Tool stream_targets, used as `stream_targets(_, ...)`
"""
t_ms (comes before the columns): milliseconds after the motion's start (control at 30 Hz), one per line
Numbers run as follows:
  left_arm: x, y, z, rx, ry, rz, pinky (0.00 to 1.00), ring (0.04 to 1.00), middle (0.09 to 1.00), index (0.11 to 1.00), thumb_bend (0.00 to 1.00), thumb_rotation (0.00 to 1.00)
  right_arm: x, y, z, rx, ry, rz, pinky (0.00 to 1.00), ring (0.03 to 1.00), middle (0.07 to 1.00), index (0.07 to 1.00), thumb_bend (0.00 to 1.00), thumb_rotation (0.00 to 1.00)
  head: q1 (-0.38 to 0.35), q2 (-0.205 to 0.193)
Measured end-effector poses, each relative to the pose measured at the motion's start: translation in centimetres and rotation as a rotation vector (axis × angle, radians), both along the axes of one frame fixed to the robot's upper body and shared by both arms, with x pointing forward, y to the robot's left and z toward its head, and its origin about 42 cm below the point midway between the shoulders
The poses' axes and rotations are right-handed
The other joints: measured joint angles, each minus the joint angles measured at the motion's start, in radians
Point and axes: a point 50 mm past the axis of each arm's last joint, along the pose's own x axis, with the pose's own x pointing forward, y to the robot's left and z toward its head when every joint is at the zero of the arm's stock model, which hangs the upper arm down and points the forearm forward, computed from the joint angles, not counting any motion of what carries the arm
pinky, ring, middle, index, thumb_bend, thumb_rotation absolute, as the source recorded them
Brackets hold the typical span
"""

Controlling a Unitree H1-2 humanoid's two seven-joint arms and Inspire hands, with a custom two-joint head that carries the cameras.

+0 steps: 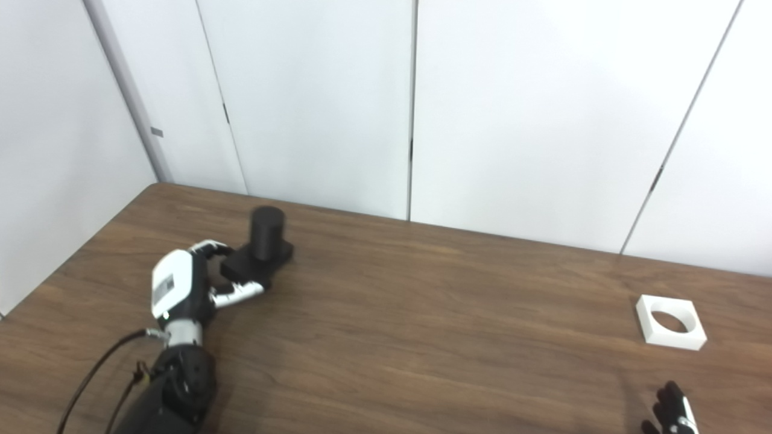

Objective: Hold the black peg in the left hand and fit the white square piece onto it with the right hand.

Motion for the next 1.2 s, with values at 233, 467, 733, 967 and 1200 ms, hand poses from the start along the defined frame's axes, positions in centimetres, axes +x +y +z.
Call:
stream_targets(233, -4.6, -3.4, -0.2, -0.07, 0.014, -0.144, 0.64, 0.739, 0.716, 0.484, 0.52, 0.05, 0.0, 1.0, 0.1, -0.037, -0.001, -0.015, 1.0, 1.0, 0.996, 1.0, 0.67, 1.0, -0.041, 0.023)
stream_targets(467, -7.8, -5.1, 0.7, -0.105, 0.064, -0.29, 0.63, 0.745, 0.734, 0.487, 0.51, 0.05, 0.0, 1.8, 0.8, -0.051, 0.002, -0.018, 1.0, 1.0, 0.992, 1.0, 0.55, 1.0, -0.089, 0.055)
stream_targets(733, -10.0, -7.2, 2.5, -0.167, 0.176, -0.505, 0.72, 0.783, 0.747, 0.487, 0.51, 0.04, 0.0, 2.5, 1.5, -0.07, 0.029, -0.018, 1.0, 1.0, 0.972, 1.0, 0.52, 1.0, -0.152, 0.106)
stream_targets(967, -10.9, -8.2, 3.2, -0.208, 0.232, -0.64, 0.72, 0.786, 0.757, 0.488, 0.51, 0.05, 0.0, 2.9, 1.7, -0.088, 0.041, -0.012, 1.0, 1.0, 0.966, 1.0, 0.59, 1.0, -0.199, 0.143)
stream_targets(1200, -11.7, -9.8, 2.6, -0.257, 0.266, -0.767, 0.75, 0.811, 0.767, 0.488, 0.51, 0.05, 0.1, 3.2, 1.8, -0.105, 0.044, -0.021, 1.0, 1.0, 0.956, 1.0, 0.57, 1.0, -0.213, 0.163)
